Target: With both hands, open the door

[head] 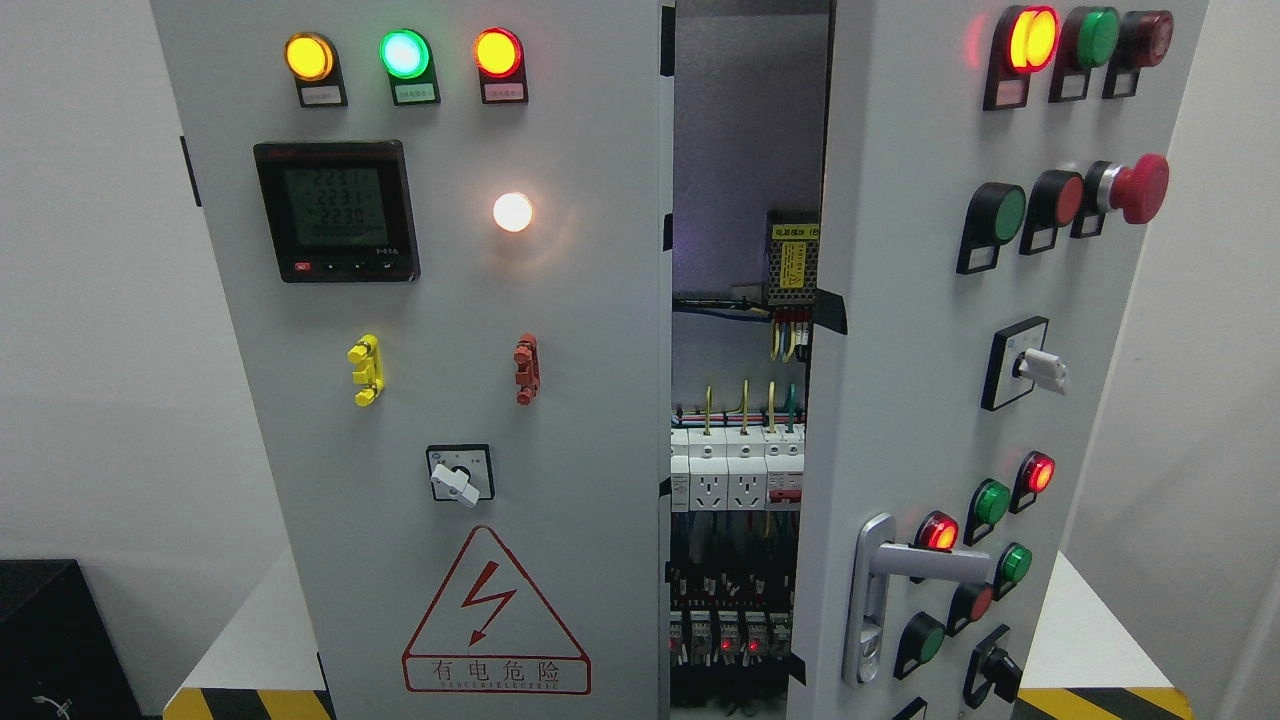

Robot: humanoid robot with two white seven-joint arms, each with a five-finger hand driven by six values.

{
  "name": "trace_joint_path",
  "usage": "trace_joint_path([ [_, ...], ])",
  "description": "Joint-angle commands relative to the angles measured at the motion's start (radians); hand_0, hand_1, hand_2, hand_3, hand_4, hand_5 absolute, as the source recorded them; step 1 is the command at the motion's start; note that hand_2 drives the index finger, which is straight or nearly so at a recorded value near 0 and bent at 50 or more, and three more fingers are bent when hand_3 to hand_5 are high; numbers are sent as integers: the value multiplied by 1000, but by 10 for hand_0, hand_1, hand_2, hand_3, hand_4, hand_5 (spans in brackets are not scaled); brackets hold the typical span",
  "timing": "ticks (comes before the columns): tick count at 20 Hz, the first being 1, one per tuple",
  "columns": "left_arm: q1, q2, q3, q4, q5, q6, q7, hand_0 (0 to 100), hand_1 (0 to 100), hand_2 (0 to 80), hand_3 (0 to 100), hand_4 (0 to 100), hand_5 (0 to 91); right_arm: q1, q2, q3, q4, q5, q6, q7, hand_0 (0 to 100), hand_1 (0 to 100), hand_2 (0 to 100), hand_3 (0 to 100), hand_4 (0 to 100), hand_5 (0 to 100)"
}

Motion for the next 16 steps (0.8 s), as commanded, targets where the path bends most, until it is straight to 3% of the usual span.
trace_joint_path([
  [1,172,46,24,-306,65,-21,-169,120,556,0,0,0,0,0,0,0,0,0,0,0,57,142,0,0,0,0],
  [2,258,76,20,-543,134,-18,-226,120,556,0,0,0,0,0,0,0,0,0,0,0,57,142,0,0,0,0],
  [5,523,282,40,-1324,254,-20,-244,120,556,0,0,0,0,0,0,0,0,0,0,0,57,142,0,0,0,0],
  [7,640,388,183,-1665,355,-17,-253,120,556,0,0,0,0,0,0,0,0,0,1,0,57,142,0,0,0,0],
  [9,719,525,338,-1850,565,-20,-274,120,556,0,0,0,0,0,0,0,0,0,0,0,57,142,0,0,0,0],
  [11,788,742,490,-1904,827,-23,-329,120,556,0,0,0,0,0,1,0,0,0,1,0,57,142,0,0,0,0],
  [13,852,884,634,-1898,1092,-20,-406,120,556,0,0,0,0,0,0,0,0,0,0,0,57,142,0,0,0,0],
  [15,869,1018,727,-1878,1268,-15,-504,120,556,0,0,0,0,0,0,0,0,0,0,0,57,142,0,0,0,0],
  [16,869,1064,745,-1865,1305,-14,-558,120,556,0,0,0,0,0,0,0,0,0,0,0,57,142,0,0,0,0],
])
